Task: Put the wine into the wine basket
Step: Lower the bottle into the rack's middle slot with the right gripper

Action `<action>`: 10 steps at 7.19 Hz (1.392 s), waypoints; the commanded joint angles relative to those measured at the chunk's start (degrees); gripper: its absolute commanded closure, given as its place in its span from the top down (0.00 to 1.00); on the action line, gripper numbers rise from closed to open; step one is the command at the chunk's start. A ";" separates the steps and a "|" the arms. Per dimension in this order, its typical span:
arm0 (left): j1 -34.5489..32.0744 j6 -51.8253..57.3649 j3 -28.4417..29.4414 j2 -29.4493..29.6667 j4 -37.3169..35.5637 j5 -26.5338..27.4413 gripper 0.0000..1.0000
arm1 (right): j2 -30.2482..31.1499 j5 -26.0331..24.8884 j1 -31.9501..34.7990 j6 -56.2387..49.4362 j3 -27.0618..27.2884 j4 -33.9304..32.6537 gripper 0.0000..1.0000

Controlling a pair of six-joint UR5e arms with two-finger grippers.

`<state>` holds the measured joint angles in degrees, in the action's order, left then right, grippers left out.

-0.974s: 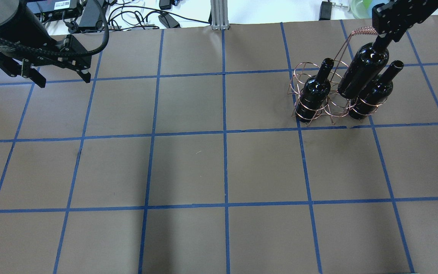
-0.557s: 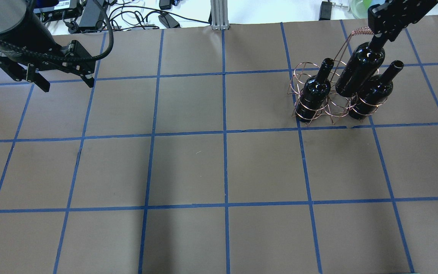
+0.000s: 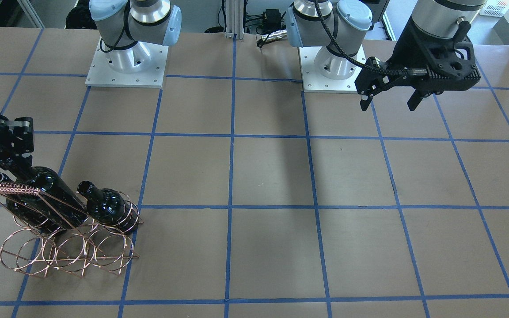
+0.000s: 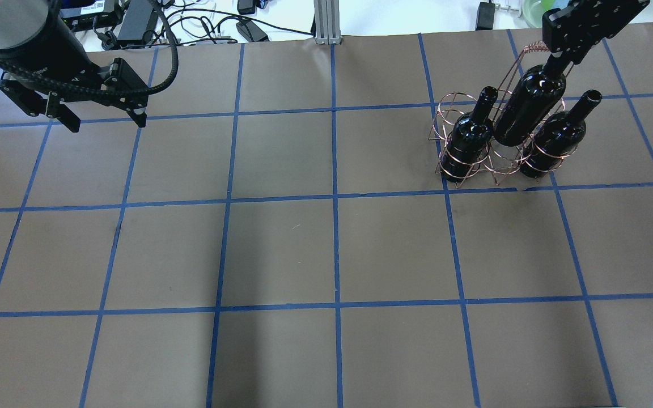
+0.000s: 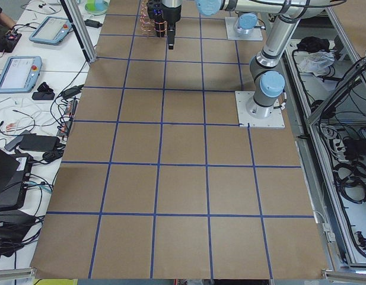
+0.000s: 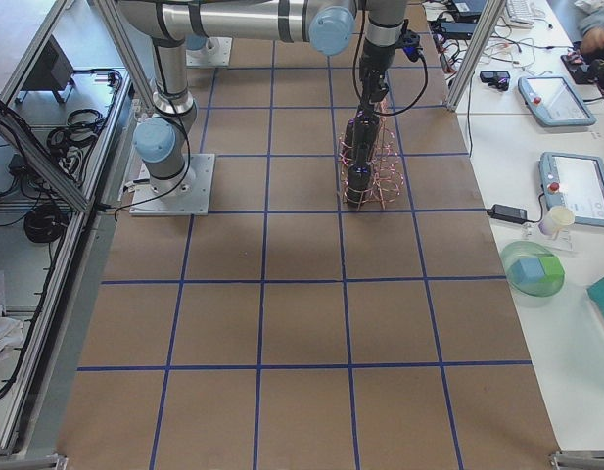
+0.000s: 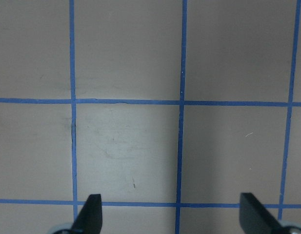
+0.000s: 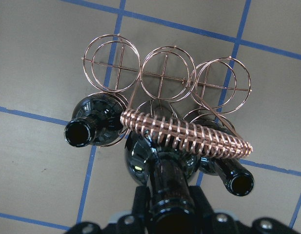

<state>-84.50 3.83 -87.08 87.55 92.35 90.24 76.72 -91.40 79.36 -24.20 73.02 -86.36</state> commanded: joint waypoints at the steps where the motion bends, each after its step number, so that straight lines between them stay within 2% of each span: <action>1: -0.05 0.04 -0.02 -0.28 0.55 0.29 1.00 | -0.34 -0.35 0.00 -0.32 0.19 -0.03 0.03; 3: -0.05 0.04 -0.02 -0.89 0.55 0.29 1.00 | -0.17 -0.79 0.00 -0.32 0.37 0.32 0.03; 5: 0.13 0.04 -0.10 -1.25 1.69 4.66 1.00 | 0.79 -0.88 0.00 -0.32 0.37 1.11 0.03; 10: 0.04 0.13 -0.19 -0.89 1.69 4.16 1.00 | 0.54 -0.79 0.00 -0.50 0.54 1.55 0.03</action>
<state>-84.46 3.92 -87.21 86.60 94.00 94.34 77.46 -92.23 79.36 -24.62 73.47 -85.13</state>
